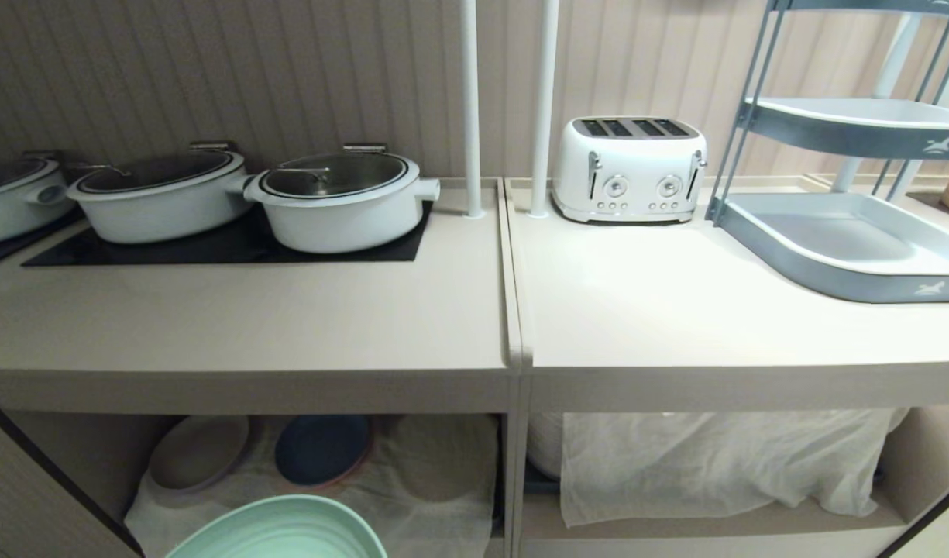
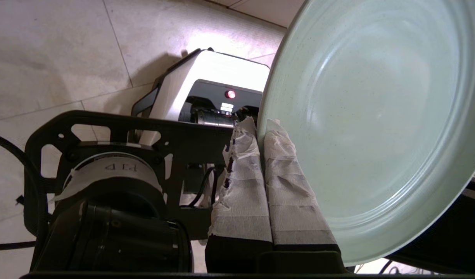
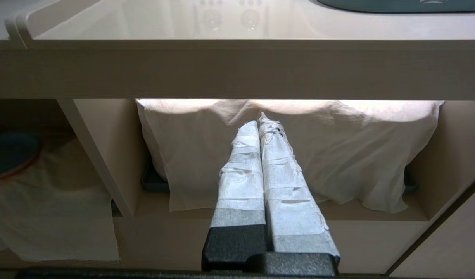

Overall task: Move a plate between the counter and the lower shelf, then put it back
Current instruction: Put the plate in the cupboard

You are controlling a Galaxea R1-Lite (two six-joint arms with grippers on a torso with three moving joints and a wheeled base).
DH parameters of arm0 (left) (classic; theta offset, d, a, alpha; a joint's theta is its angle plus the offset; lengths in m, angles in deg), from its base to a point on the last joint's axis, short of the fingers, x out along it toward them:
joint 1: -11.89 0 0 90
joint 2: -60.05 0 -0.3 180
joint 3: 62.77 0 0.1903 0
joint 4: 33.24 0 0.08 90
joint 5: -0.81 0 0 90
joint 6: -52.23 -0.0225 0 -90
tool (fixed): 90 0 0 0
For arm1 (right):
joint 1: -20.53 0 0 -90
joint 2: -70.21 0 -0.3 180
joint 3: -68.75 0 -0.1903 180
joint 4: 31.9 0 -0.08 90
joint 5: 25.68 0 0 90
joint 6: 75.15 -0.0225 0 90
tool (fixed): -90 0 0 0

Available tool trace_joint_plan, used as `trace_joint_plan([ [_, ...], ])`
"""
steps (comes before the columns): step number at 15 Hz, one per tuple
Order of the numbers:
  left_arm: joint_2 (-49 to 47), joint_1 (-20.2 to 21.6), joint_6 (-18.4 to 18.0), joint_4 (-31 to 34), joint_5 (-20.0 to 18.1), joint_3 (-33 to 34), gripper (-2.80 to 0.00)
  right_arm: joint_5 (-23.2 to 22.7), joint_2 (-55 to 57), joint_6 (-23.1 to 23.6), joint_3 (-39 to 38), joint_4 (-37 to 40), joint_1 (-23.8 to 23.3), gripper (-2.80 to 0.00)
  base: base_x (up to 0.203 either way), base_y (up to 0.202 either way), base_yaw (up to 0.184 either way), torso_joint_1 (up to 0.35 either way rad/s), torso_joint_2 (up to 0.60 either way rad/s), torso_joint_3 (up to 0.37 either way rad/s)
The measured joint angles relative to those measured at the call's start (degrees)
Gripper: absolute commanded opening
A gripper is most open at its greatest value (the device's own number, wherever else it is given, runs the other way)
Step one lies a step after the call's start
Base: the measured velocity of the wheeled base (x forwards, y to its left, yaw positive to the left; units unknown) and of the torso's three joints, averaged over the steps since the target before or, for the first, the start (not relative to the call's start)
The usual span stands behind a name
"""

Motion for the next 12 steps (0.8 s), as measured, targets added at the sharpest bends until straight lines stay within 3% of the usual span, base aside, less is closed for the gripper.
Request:
trace_joint_plan([
  [12,-0.3,-0.1,0.0,0.1,0.0,0.3,-2.8,0.0,0.0,0.0,0.0,0.0,0.0,-2.8,0.0,0.0,0.0,-0.237,0.53,0.292],
])
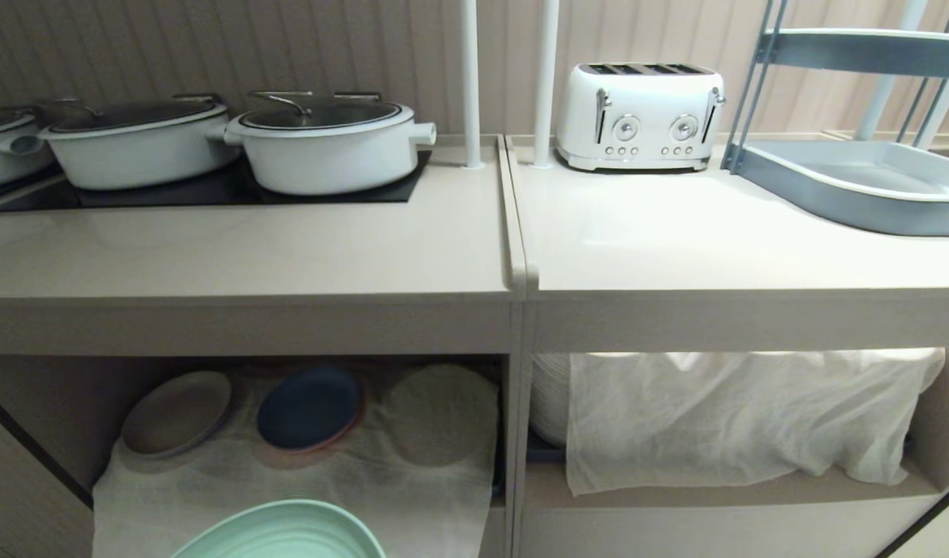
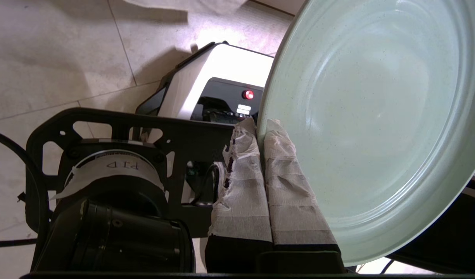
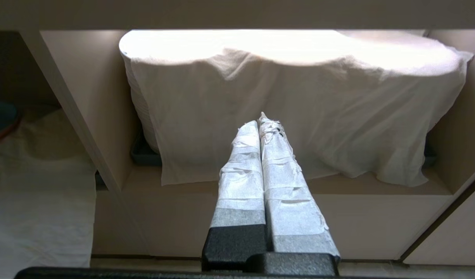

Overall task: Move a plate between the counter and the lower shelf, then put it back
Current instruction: Put the plate in the cupboard

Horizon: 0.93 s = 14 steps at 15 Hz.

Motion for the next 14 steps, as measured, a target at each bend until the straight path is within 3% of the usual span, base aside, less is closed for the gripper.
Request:
trace_joint_plan([
  [14,-0.3,0.0,0.0,0.0,-0.4,0.3,-2.8,0.0,0.0,0.0,0.0,0.0,0.0,-2.8,0.0,0.0,0.0,-0.176,0.48,0.291],
])
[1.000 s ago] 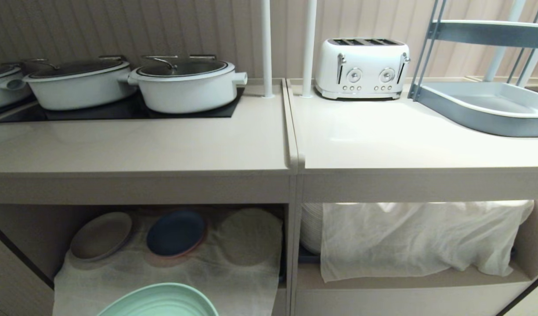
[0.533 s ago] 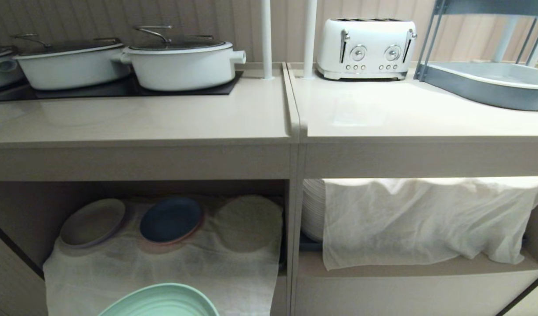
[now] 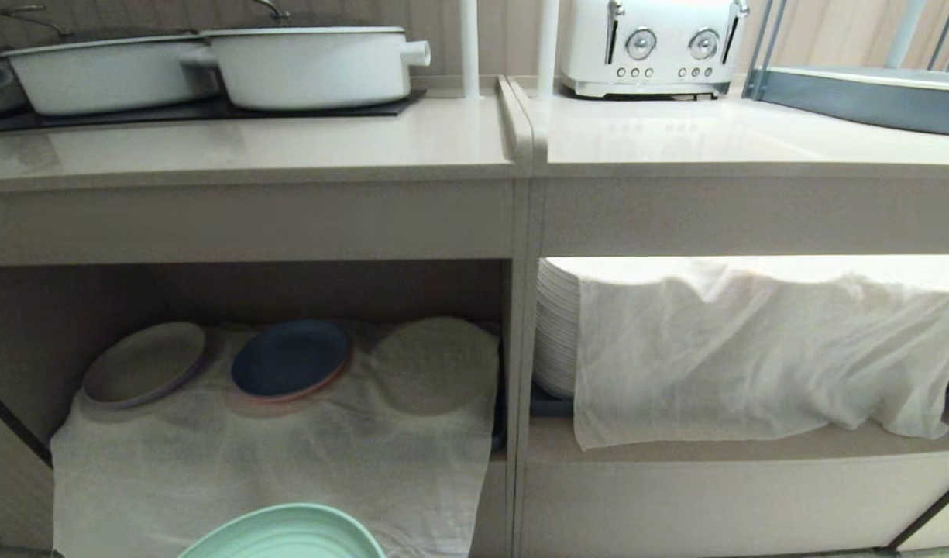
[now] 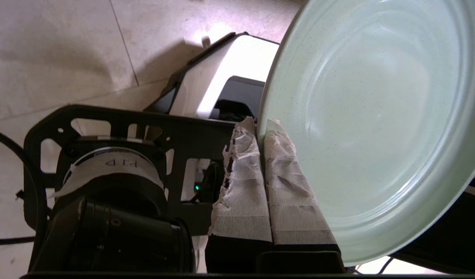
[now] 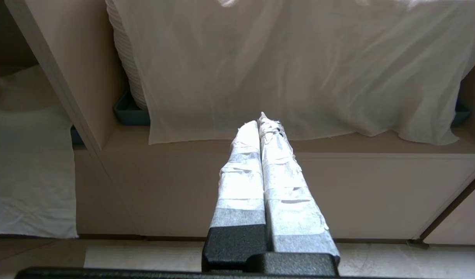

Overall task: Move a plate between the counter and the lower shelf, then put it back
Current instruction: Put the plate in the cupboard

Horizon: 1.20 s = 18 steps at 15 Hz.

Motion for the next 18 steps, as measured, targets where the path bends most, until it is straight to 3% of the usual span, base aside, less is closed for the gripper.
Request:
trace_joint_plan([
  [4,0.1,0.0,0.0,-0.1,0.1,0.1,-2.8,0.0,0.0,0.0,0.0,-0.1,0.0,-2.8,0.0,0.0,0.0,-0.09,0.34,0.242],
  [18,-1.4,0.0,0.0,-1.5,0.7,-0.7,-2.8,0.0,0.0,0.0,0.0,0.0,0.0,-2.8,0.0,0.0,0.0,-0.003,0.01,0.009],
])
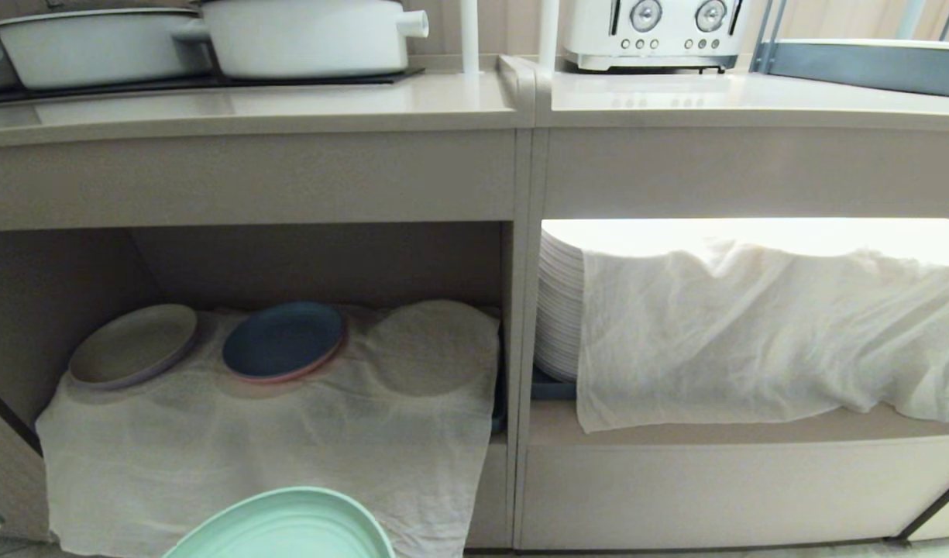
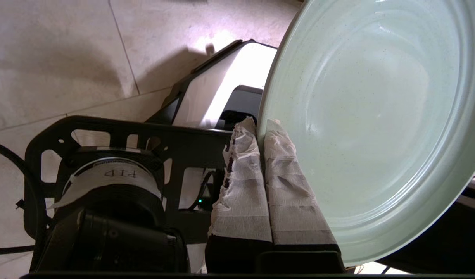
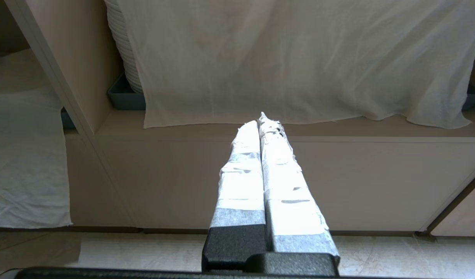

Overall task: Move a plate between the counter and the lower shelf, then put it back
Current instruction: Put the plate in the cupboard

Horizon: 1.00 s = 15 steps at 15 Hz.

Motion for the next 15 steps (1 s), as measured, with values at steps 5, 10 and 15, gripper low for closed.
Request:
trace_joint_plan([
  [5,-4.5,0.0,-0.1,-0.2,0.0,-1.8,-2.8,0.0,0.0,0.0,0.0,0.0,0.0,-2.8,0.0,0.0,0.0,0.0,0.0,0.0],
  [10,-11.6,0.1,0.3,-5.7,-0.1,-3.3,-2.8,0.0,0.0,0.0,0.0,0.0,0.0,-2.8,0.0,0.0,0.0,0.0,0.0,0.0],
  [15,-22.5,0.3,1.5,-15.7,0.0,-3.7,-2.8,0.0,0.0,0.0,0.0,0.0,0.0,-2.8,0.0,0.0,0.0,0.0,0.0,0.0],
])
